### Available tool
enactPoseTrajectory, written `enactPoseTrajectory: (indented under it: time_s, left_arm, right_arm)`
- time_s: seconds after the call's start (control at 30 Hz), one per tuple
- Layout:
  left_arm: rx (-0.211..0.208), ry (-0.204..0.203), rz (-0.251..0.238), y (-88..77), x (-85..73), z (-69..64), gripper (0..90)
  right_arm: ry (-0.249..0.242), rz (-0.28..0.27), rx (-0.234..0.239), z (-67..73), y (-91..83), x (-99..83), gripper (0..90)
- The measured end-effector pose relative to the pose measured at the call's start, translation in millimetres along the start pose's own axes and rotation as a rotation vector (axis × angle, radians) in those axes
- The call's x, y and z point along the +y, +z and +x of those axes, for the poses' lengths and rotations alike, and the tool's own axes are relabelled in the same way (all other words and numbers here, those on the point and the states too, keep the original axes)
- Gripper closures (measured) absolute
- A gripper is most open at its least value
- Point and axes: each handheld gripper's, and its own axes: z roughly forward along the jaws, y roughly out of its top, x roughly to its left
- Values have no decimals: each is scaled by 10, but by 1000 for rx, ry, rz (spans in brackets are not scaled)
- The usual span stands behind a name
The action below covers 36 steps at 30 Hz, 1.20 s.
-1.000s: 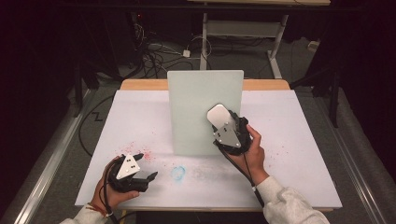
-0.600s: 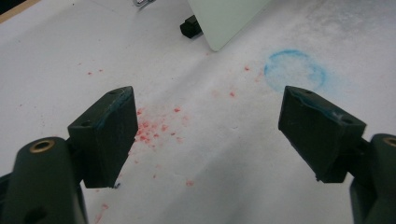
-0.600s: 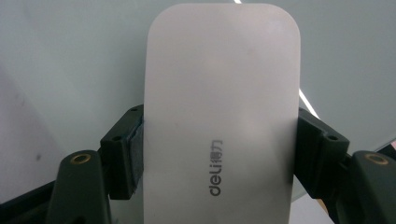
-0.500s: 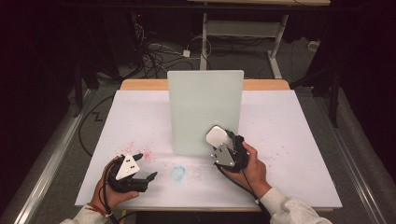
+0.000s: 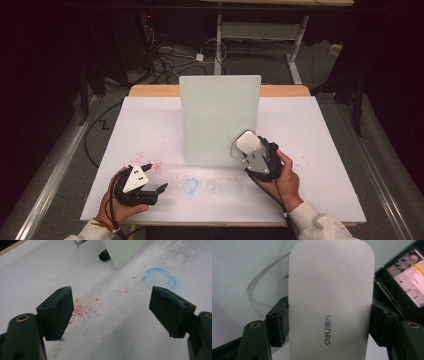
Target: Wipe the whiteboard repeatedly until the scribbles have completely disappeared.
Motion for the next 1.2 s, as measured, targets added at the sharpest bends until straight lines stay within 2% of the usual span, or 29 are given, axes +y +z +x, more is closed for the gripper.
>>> enactPoseTrajectory:
  time_s: [0.07, 0.13, 0.27, 0.37, 0.43, 0.5, 0.53, 0.6, 0.77, 0.97, 1.0, 1.13, 1.2]
  left_arm:
    - [-3, 3, -1, 1, 2, -6, 191]
    - [-4, 4, 1, 5, 2, -6, 191]
    - [-6, 4, 0, 2, 2, -7, 191]
    - [-7, 4, 3, 5, -1, -6, 191]
    - [-5, 4, 4, 7, 1, -6, 191]
    - [-5, 3, 3, 2, 1, -7, 191]
    - [-5, 2, 2, -1, 0, -7, 191]
    - [-5, 0, 0, -4, -3, -3, 191]
    - [-8, -1, 1, 9, -1, 4, 191]
    - [-7, -1, 3, 13, 2, 1, 191]
    - [-8, -1, 3, 16, 2, 2, 191]
    - [-8, 2, 3, 11, 0, -1, 191]
    - [-8, -3, 1, 10, -2, 4, 191]
  right_arm:
    - [33, -2, -6, -61, -1, 28, 307]
    - [29, -1, -26, -41, 3, 47, 307]
    - [-3, -1, 23, 62, 17, 35, 306]
    - [-48, 16, 56, 201, 24, 4, 301]
    - [-80, 32, 49, 294, 27, -7, 296]
    - [-125, 33, 78, 343, 23, 10, 307]
    - [-139, 37, 63, 368, 22, 17, 307]
    - [-137, 41, 51, 398, 26, 26, 306]
    - [-148, 25, 53, 385, 48, 111, 304]
    - [-132, -26, 19, 341, 96, 341, 299]
    - [-143, -32, 16, 325, 104, 383, 291]
    - [-96, -61, -23, 246, 114, 531, 279]
    - [-89, -71, -34, 206, 119, 571, 279]
